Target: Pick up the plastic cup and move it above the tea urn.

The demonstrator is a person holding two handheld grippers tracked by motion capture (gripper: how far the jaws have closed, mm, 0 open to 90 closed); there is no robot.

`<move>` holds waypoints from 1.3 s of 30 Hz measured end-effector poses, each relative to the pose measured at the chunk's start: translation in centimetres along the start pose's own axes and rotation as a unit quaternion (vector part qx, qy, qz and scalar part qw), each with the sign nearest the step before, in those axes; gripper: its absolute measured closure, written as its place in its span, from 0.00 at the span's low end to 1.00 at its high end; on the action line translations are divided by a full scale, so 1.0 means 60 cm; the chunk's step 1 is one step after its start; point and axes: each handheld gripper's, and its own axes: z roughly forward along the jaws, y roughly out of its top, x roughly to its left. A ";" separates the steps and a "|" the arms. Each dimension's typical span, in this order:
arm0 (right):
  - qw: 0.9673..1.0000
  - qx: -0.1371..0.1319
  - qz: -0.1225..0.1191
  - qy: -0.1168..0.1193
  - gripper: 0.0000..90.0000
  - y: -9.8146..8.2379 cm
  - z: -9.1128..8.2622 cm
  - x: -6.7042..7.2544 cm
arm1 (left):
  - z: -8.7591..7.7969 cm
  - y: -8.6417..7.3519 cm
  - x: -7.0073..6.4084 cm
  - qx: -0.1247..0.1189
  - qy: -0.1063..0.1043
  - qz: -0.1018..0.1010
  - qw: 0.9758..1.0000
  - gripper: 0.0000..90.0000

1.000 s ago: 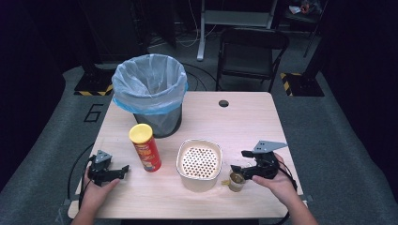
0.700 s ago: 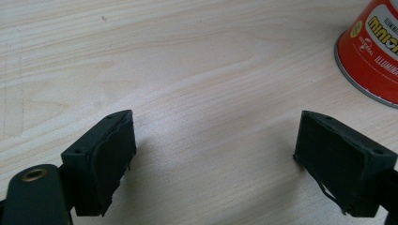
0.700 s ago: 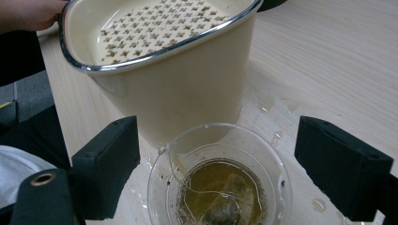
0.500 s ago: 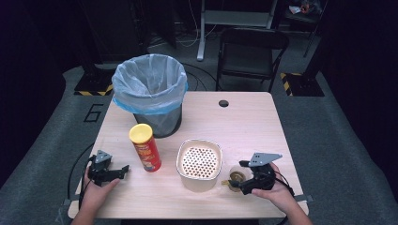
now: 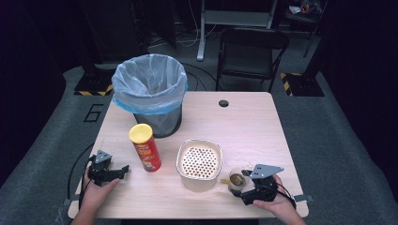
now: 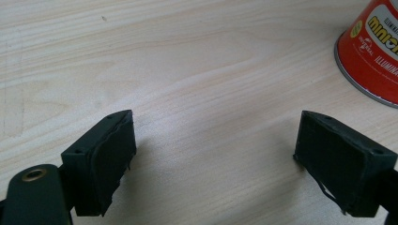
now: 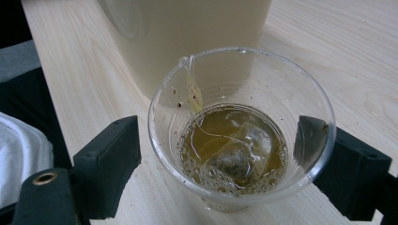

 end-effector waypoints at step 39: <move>0.997 -0.051 -0.037 -0.046 0.38 0.014 -0.005 -0.017 | 0.000 0.000 0.000 0.000 0.000 0.000 1.000 0.14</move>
